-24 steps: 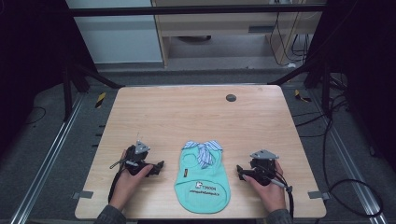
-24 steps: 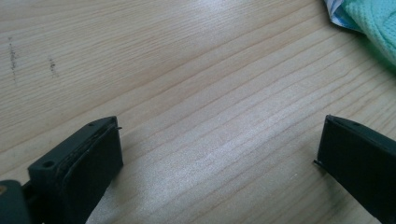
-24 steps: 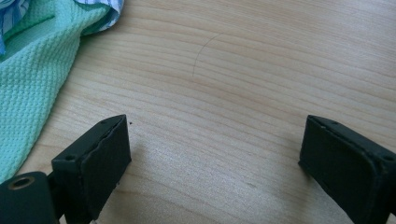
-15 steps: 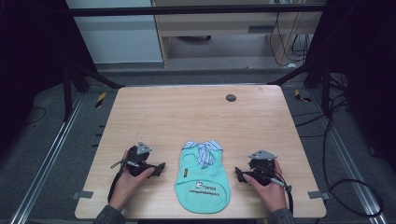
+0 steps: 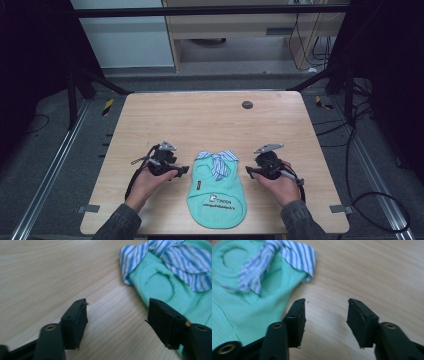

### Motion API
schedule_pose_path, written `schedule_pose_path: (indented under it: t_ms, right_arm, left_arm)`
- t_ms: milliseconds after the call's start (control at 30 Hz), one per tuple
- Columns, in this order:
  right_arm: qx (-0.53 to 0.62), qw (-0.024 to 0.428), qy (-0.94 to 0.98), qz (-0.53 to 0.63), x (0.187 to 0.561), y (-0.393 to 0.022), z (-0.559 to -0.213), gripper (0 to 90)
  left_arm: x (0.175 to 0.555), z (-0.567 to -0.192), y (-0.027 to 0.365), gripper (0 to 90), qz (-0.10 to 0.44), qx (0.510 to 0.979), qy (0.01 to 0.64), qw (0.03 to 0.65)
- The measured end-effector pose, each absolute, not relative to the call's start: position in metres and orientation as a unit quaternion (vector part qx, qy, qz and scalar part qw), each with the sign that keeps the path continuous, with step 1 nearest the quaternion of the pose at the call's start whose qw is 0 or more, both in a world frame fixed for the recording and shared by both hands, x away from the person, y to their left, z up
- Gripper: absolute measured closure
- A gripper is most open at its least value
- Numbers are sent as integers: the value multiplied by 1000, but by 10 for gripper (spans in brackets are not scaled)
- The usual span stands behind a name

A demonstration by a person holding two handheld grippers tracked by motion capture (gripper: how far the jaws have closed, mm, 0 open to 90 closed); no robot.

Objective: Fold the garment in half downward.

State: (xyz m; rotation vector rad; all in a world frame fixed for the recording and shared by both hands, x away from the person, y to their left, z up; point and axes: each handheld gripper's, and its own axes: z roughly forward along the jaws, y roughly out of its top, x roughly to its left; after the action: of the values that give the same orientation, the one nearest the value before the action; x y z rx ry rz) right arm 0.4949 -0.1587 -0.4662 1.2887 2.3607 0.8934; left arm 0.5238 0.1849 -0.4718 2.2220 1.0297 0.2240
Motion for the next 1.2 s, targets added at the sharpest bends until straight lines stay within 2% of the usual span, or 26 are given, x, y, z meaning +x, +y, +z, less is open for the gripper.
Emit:
schedule_pose_path:
  t_ms: [67,167,367,467,767,1000,1167,1200]
  right_arm:
    - [437,153,830,312,506,-145,-463,611]
    - [430,152,832,316,515,-134,-462,662]
    - [436,144,829,320,534,-119,-465,713]
    - [437,135,833,313,541,-113,-467,714]
    - [452,126,830,302,558,-104,-477,645]
    - [457,120,832,289,559,-101,-484,618]
    - [455,119,833,291,558,-100,-485,616]
    - [453,118,834,292,558,-100,-485,672]
  left_arm:
    - [533,-467,174,436,87,853,392,334]
    - [543,-464,165,511,78,846,401,343]
    - [559,-457,150,585,83,846,405,337]
    - [566,-460,141,594,77,852,406,322]
    - [573,-475,122,605,78,868,399,287]
    - [571,-480,122,643,78,868,398,288]
    - [570,-481,122,696,73,870,391,292]
    - [569,-482,121,735,72,869,389,297]
